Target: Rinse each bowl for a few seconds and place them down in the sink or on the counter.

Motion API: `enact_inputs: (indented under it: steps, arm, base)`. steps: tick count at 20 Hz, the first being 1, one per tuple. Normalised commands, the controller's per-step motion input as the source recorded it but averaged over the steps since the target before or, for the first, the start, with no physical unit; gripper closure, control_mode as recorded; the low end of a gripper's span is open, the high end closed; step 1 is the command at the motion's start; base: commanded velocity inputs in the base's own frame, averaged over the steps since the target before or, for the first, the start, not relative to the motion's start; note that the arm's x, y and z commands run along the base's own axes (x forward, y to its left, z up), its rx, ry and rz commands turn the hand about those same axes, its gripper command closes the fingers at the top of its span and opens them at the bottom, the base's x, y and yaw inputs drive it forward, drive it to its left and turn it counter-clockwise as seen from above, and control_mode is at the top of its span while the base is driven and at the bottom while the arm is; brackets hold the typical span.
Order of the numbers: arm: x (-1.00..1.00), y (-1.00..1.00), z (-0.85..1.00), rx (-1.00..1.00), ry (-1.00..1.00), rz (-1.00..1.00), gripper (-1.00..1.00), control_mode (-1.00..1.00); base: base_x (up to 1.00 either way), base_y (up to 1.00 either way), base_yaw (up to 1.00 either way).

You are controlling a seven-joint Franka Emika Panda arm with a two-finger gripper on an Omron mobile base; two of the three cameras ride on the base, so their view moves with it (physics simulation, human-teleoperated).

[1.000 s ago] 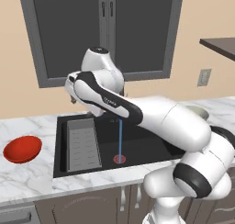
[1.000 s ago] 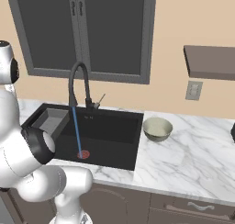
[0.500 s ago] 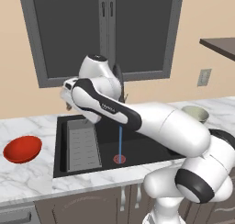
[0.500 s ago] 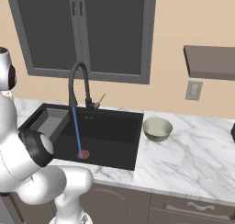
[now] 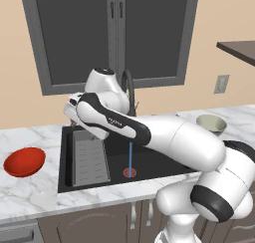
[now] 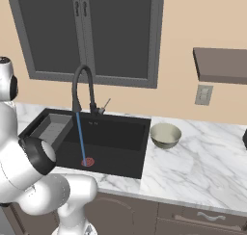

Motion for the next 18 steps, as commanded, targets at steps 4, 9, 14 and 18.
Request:
enact_inputs:
  steps: [4,9,14,18]
  arm:
    - [0.0,0.21,-0.19,0.0,0.0,0.07,-1.0,-1.0]
    - [0.0,0.24,-0.14,0.0,0.0,0.06,-1.0,-1.0]
    - [0.0,0.27,-0.1,0.0,0.01,0.03,-1.0,-1.0]
    - [0.0,0.2,-0.11,0.0,0.01,0.01,-1.0,-1.0]
  base:
    - [0.0,0.0,0.0]
    - [0.0,0.0,0.0]
    - [0.0,0.0,0.0]
    - [0.0,0.0,0.0]
